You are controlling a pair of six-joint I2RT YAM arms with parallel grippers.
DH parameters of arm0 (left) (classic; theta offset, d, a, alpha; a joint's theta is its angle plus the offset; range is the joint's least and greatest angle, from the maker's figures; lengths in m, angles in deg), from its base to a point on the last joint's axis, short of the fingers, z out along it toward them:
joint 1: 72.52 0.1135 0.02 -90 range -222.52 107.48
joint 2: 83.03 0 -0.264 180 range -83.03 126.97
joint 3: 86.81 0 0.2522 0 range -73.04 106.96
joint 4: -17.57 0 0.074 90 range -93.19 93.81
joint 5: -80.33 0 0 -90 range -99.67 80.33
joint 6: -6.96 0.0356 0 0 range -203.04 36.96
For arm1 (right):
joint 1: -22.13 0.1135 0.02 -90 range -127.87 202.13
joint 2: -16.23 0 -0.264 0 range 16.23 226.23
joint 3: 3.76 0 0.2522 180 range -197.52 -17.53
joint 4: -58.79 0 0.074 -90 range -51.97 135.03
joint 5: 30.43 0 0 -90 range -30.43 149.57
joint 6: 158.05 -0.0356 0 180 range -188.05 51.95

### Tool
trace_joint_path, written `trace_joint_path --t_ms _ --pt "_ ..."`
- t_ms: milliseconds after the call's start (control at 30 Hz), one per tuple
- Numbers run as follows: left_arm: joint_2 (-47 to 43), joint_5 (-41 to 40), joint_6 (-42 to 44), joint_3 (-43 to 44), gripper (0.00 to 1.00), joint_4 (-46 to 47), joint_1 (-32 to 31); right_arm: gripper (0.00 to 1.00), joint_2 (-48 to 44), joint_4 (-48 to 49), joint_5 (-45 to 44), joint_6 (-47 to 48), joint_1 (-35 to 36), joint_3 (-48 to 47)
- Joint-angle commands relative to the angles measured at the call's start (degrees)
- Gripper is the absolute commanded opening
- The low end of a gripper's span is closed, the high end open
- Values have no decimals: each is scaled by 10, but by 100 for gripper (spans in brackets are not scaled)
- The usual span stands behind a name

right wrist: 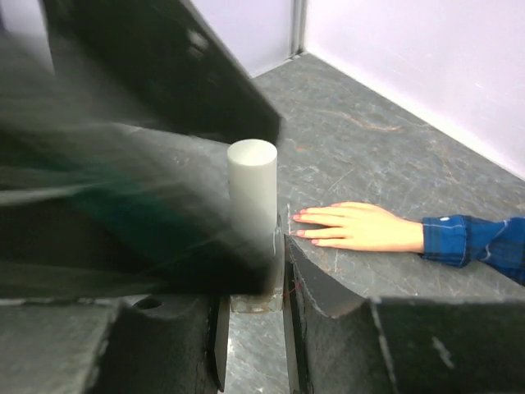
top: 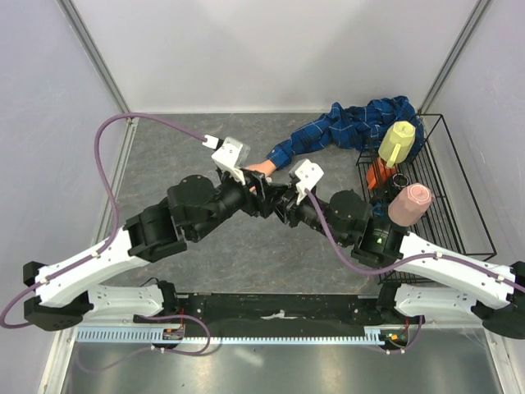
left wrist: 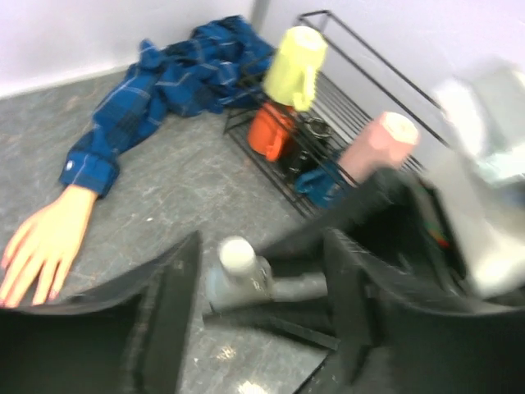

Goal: Paint the nails

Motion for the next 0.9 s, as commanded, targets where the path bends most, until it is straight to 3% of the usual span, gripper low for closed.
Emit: trace_joint_path --t_ms 0,100,233,333,500,867 --pt "-63 80 4 10 79 18 -5 0 -26 -17 157 -3 -41 -31" --pt "-103 141 1 -13 85 19 0 0 -45 -4 267 -17 -61 -9" --pt "-145 232 -3 -38 84 11 11 0 -54 32 407 -58 -74 -3" --pt "-150 307 -3 -51 81 25 20 0 -59 116 477 -126 -75 26" --pt "-136 374 1 -38 80 31 24 0 -64 212 515 -192 -76 46" --pt "-95 438 -9 -24 69 49 34 0 -74 190 525 -189 -79 46"
